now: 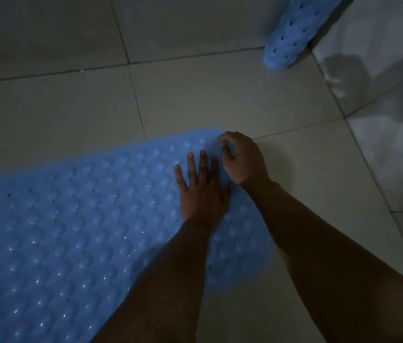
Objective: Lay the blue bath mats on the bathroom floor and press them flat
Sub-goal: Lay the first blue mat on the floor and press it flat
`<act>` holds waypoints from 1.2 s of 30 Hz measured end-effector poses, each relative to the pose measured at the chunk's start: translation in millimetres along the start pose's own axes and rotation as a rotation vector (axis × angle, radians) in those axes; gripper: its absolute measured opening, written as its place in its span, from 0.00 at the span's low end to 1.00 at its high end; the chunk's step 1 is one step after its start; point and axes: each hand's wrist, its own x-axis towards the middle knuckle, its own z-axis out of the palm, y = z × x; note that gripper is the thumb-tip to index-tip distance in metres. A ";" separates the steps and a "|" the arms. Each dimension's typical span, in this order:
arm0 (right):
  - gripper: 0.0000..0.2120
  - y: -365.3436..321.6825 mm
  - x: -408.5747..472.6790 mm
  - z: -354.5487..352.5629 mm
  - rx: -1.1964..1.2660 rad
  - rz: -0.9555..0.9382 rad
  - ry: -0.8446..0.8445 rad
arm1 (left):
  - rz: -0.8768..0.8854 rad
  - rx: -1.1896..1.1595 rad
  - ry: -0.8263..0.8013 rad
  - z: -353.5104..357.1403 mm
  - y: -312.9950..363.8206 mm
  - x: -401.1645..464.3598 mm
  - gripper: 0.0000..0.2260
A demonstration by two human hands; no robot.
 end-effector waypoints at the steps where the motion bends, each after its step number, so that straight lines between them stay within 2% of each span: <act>1: 0.15 3.2 -2.9 1.8 0.004 -0.020 0.015 | 0.005 0.007 0.002 0.7 -1.3 -0.9 0.35; 7: 0.09 21.1 -21.2 0.8 -0.011 -0.064 0.097 | 0.006 -0.009 -0.016 1.3 1.7 -3.7 0.36; 14: 0.12 23.0 -22.6 0.7 0.004 -0.046 0.128 | -0.003 -0.079 -0.023 -5.3 2.2 -3.6 0.39; 17: 0.15 20.6 -18.4 -10.0 -0.010 -0.010 0.063 | 0.017 -0.096 -0.129 -13.2 -1.6 -6.1 0.42; 19: 0.18 9.6 -6.6 -22.9 -0.037 0.036 -0.026 | 0.024 -0.146 -0.262 -23.2 -5.8 4.4 0.42; 22: 0.24 -20.4 7.3 -38.9 -0.134 0.097 -0.140 | -0.010 -0.311 -0.496 -60.2 -23.0 27.4 0.33; 23: 0.25 -34.0 9.4 -41.3 -0.150 0.116 -0.160 | -0.069 -0.448 -0.455 -75.3 -34.1 29.8 0.29; 25: 0.25 -58.8 3.7 -35.7 -0.139 0.165 -0.228 | -0.186 -0.624 -0.218 -96.4 -62.7 18.4 0.24; 26: 0.25 -69.5 -3.5 -30.0 -0.139 0.165 -0.282 | -0.193 -0.578 -0.117 -103.3 -75.9 7.7 0.23; 29: 0.29 -90.2 -38.3 6.3 -0.104 0.053 -0.321 | -0.184 -0.378 -0.043 -101.9 -111.1 -25.4 0.21; 33: 0.31 -104.1 -85.5 56.2 -0.297 -0.063 -0.492 | -0.236 -0.314 0.070 -79.7 -136.6 -49.4 0.24; 36: 0.38 -100.7 -106.2 77.2 -0.401 -0.111 -0.427 | -0.185 -0.225 0.114 -61.2 -142.1 -57.7 0.22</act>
